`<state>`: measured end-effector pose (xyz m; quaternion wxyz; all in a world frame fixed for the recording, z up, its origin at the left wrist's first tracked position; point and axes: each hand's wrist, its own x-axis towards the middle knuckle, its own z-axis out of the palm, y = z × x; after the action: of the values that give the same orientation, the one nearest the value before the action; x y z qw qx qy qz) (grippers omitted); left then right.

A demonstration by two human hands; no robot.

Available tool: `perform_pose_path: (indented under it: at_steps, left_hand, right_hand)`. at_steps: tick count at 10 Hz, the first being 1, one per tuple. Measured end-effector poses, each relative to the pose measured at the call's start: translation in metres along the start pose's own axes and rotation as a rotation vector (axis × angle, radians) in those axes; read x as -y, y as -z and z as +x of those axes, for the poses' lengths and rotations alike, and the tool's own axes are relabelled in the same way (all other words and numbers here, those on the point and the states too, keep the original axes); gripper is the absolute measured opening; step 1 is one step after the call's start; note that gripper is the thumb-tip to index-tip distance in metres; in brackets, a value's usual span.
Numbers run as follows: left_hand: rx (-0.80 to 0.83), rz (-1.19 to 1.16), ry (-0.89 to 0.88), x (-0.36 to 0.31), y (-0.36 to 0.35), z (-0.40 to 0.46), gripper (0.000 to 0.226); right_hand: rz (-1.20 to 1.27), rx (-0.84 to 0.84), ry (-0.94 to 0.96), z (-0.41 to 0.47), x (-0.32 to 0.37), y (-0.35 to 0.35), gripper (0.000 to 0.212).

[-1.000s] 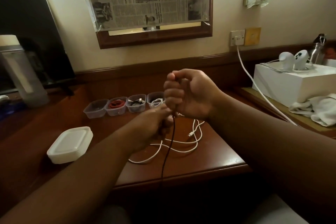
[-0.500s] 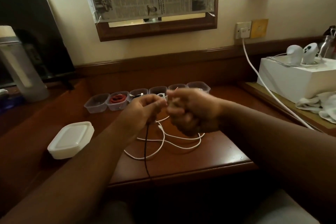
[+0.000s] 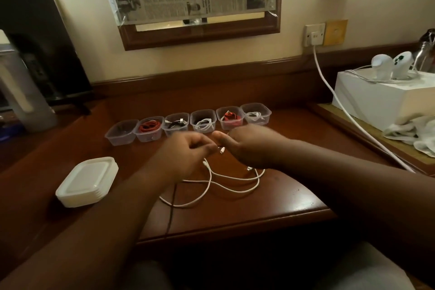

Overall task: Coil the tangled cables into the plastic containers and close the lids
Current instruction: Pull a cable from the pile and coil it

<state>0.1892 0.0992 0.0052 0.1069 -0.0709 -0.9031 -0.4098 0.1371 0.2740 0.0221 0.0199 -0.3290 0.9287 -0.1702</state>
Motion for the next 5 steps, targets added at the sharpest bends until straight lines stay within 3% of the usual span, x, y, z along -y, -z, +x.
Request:
perform_pose_path:
  at_steps: [1,2,3,4,5]
  left_hand:
    - [-0.051,-0.428,0.079,0.005,0.001,0.003,0.012]
    - [0.007,-0.921,0.223,0.0,-0.02,-0.004,0.019]
    - [0.116,-0.848,0.283,-0.009,-0.042,-0.017,0.018]
    - [0.13,-0.507,0.195,-0.013,-0.039,-0.022,0.021]
    - [-0.004,-0.107,-0.049,-0.008,-0.018,-0.011,0.024]
  right_hand:
    - [1.056,0.466,-0.077,-0.006,0.002,-0.001,0.066]
    - [1.923,0.449,0.096,-0.009,0.012,0.01,0.061]
    - [2.015,-0.133,0.177,-0.004,0.02,0.019,0.051]
    - [0.641,-0.636,0.189,-0.002,0.009,0.015,0.041]
    - [-0.281,-0.326,0.092,-0.002,-0.001,-0.003,0.06]
